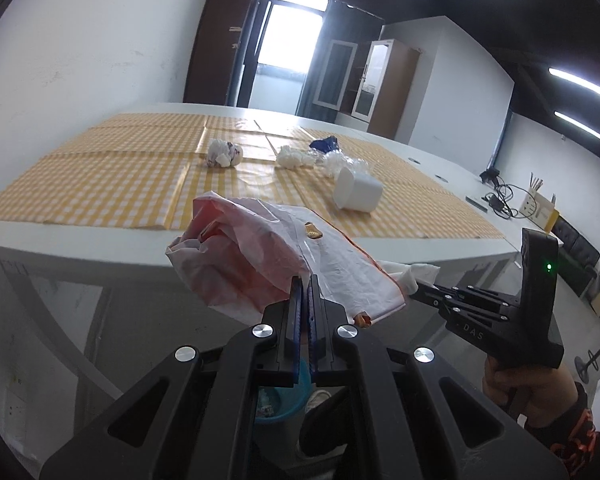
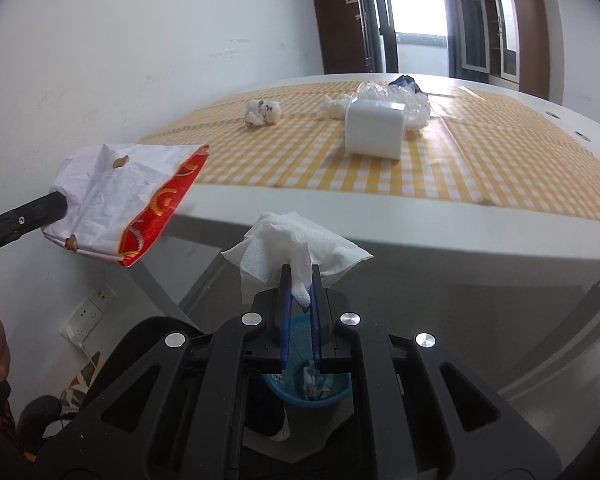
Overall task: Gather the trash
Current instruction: 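Carry the paper bag and tissue down over the blue wastebasket with both tools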
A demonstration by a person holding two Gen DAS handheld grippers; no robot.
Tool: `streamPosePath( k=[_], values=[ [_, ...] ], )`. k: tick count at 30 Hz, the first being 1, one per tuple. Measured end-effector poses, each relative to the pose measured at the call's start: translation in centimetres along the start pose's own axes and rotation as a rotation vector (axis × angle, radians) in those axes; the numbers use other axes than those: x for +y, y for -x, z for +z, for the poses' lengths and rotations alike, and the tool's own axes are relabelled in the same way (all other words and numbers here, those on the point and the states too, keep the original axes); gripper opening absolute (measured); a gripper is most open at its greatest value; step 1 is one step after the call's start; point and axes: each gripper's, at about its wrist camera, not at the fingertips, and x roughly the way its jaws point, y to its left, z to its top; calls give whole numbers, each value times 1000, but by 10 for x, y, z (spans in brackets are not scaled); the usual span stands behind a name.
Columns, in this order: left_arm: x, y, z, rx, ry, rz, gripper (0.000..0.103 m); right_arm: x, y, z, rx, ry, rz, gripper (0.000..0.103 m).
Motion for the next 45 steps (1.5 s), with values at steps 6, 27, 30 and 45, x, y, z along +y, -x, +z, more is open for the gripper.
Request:
streamPosePath(
  k=[6, 27, 30, 45],
  values=[
    [-2, 3, -31, 66, -8, -10, 2, 5, 7, -33, 48, 18, 8, 7],
    [23, -82, -104, 320, -21, 29, 2, -20, -84, -101, 323, -9, -48, 7],
    [30, -108, -112, 363, -19, 35, 2, -22, -100, -107, 360, -6, -54, 7],
    [85, -237, -146, 620, 110, 70, 2, -48, -209, -125, 562, -129, -53, 7]
  ],
)
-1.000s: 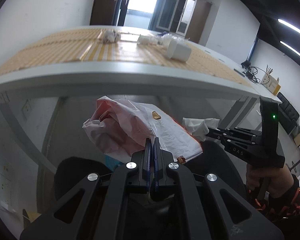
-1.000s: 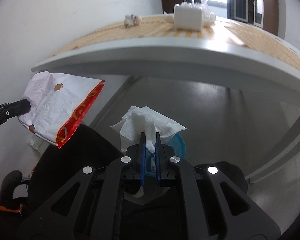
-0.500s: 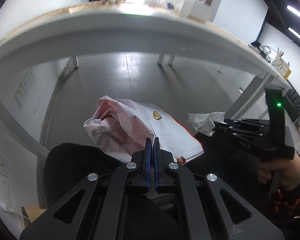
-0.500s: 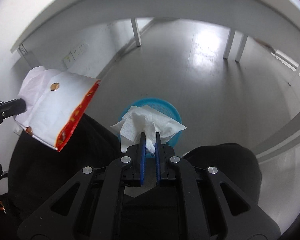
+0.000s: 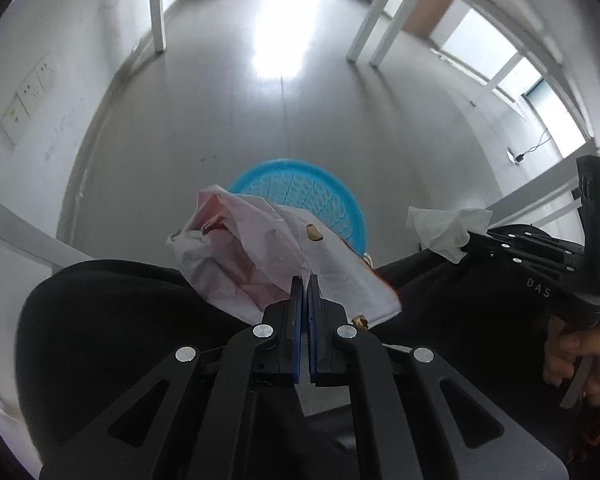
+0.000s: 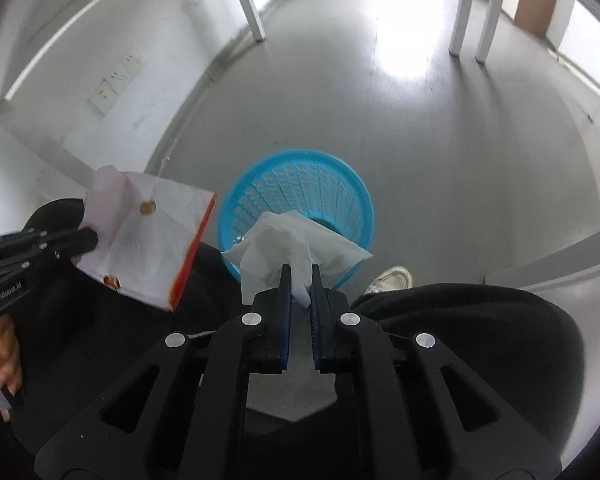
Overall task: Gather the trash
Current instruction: 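Carry the paper bag and tissue down over the blue wastebasket with both tools, then open the left tool and the right tool to drop the bag and tissue in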
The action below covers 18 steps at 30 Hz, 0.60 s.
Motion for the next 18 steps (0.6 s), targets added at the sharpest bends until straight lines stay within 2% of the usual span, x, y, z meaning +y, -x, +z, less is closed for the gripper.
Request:
streamPosePath(
  k=[9, 12, 18],
  values=[
    [11, -53, 25, 107, 34, 58, 2, -8, -70, 32, 106, -44, -13, 7],
    [8, -73, 37, 112, 32, 82, 2, -14, -92, 36, 155, -85, 11, 7],
    [2, -114, 46, 183, 28, 103, 2, -29, -135, 49, 226, -160, 28, 8]
  ],
)
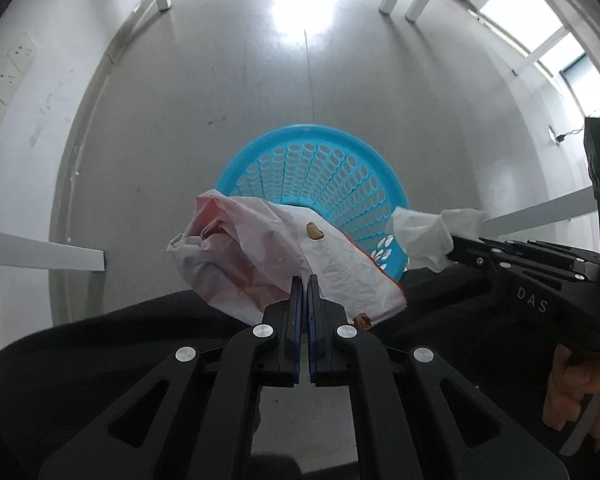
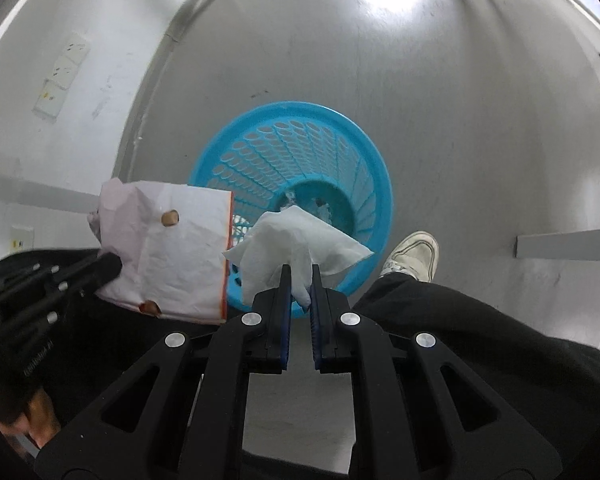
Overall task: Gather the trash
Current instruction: 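Open the left tool and the right tool to drop the bag and tissue in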
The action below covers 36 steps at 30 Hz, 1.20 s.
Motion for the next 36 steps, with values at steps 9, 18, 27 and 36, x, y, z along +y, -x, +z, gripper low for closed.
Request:
streamPosePath(
  k=[9, 18, 27, 36],
  values=[
    [6, -34, 12, 87, 37, -5, 2, -19, -48, 25, 77, -104, 40, 11],
    [12, -27, 16, 28, 102, 0, 23, -25, -52, 27, 75, -135, 55, 40],
    [11, -16, 11, -5, 97, -5, 23, -13, -42, 23, 49, -74, 57, 43],
    [12, 3, 1, -64, 106, -12, 24, -1, -4, 3, -28, -17, -50, 45]
  ],
)
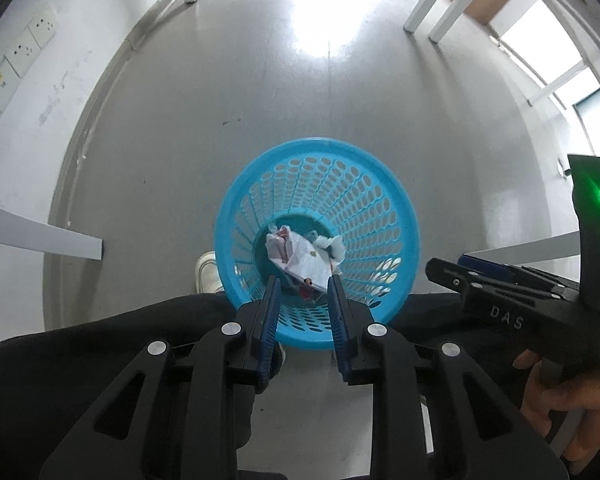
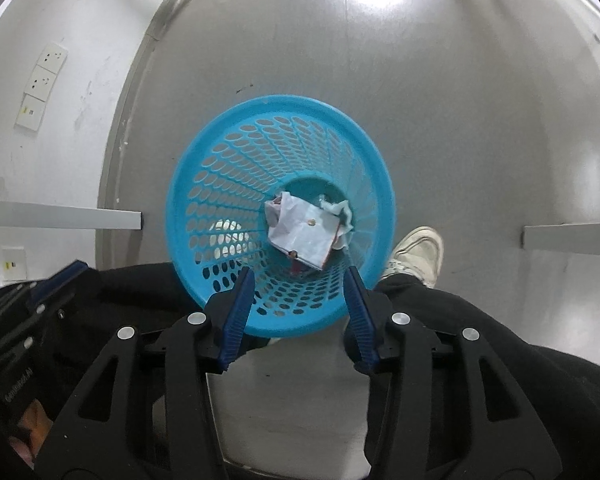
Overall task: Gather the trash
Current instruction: 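Open the left tool and the right tool to drop the bag and tissue in, then raise both open tools back toward the remaining trash on the table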
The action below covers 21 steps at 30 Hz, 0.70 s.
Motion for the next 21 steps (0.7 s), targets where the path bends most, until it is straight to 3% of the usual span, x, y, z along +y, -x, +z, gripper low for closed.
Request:
streamPosePath(
  k=[10, 12, 15, 21],
  values=[
    [-1, 43, -21, -112, -12, -42, 38, 15, 64, -40, -132, 93, -10, 57],
    [-2, 52, -25, -127, -13, -40, 39, 19, 78, -50, -159, 112, -10, 60],
    [-3, 70, -35, -130, -4, -40, 48, 19, 99, -65, -202, 124, 0, 63],
    [-18, 108, -60, -198, -64, -11, 58, 23, 132, -88, -277, 154, -13, 68]
  ],
)
